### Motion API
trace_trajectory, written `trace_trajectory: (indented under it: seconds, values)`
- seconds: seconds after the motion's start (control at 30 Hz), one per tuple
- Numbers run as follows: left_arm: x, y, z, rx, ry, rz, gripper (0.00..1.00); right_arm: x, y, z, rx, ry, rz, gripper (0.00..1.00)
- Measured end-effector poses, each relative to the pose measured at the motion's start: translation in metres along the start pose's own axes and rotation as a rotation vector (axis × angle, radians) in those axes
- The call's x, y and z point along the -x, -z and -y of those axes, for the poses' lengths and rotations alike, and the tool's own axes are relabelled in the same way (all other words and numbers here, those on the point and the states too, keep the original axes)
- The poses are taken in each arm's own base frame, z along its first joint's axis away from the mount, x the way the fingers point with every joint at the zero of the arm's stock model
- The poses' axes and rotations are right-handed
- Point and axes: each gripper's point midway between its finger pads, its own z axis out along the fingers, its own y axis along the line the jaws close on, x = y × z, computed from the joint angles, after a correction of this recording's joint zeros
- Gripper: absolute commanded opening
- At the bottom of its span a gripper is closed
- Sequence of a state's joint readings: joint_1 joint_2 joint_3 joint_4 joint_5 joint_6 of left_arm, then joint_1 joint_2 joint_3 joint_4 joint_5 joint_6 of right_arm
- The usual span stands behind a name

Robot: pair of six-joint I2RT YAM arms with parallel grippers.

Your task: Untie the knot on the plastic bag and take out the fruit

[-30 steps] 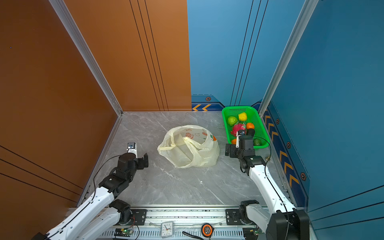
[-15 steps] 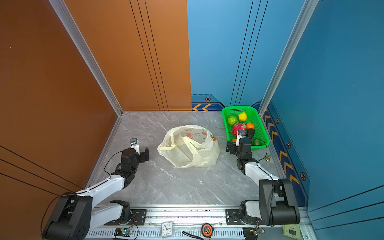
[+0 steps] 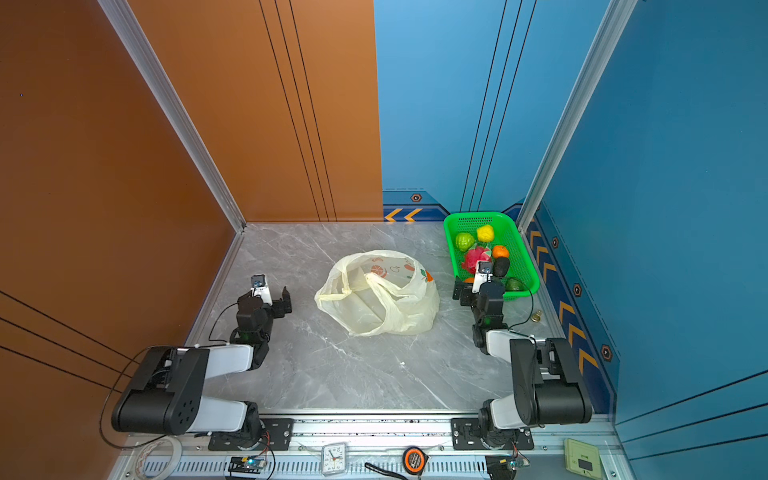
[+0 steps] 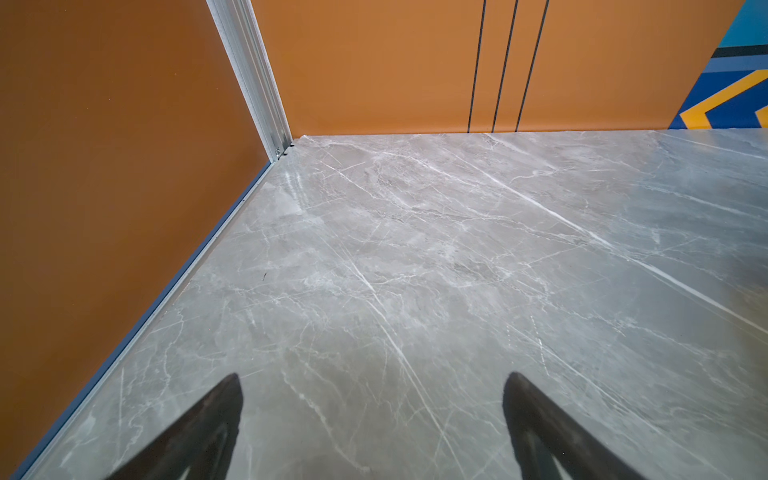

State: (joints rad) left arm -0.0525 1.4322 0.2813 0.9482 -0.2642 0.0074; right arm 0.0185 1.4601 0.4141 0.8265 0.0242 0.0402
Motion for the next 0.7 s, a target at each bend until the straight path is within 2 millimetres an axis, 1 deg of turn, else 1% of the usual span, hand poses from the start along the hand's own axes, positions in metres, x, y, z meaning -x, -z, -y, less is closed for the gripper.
trace_trajectory:
  seconds: [0.1,0.23,0.33,0.53,0.7]
  values:
    - [-0.009,-0.002,0.002,-0.011,-0.001,-0.005,0.98,0.000,0.001,-0.001,-0.001,0.012,0.041,1.00]
    - [-0.014,-0.005,0.004,-0.012,0.001,0.003,0.98,0.001,0.003,-0.002,-0.013,0.024,0.078,1.00]
    - [-0.015,-0.005,0.004,-0.012,0.004,0.015,0.98,0.001,0.003,-0.001,-0.026,0.026,0.084,1.00]
    - [-0.006,-0.005,0.003,-0.011,0.014,0.051,0.98,-0.001,0.005,-0.001,-0.063,0.037,0.086,1.00]
    - [-0.006,-0.005,0.004,-0.012,0.014,0.052,0.98,-0.001,0.005,0.001,-0.080,0.037,0.086,1.00]
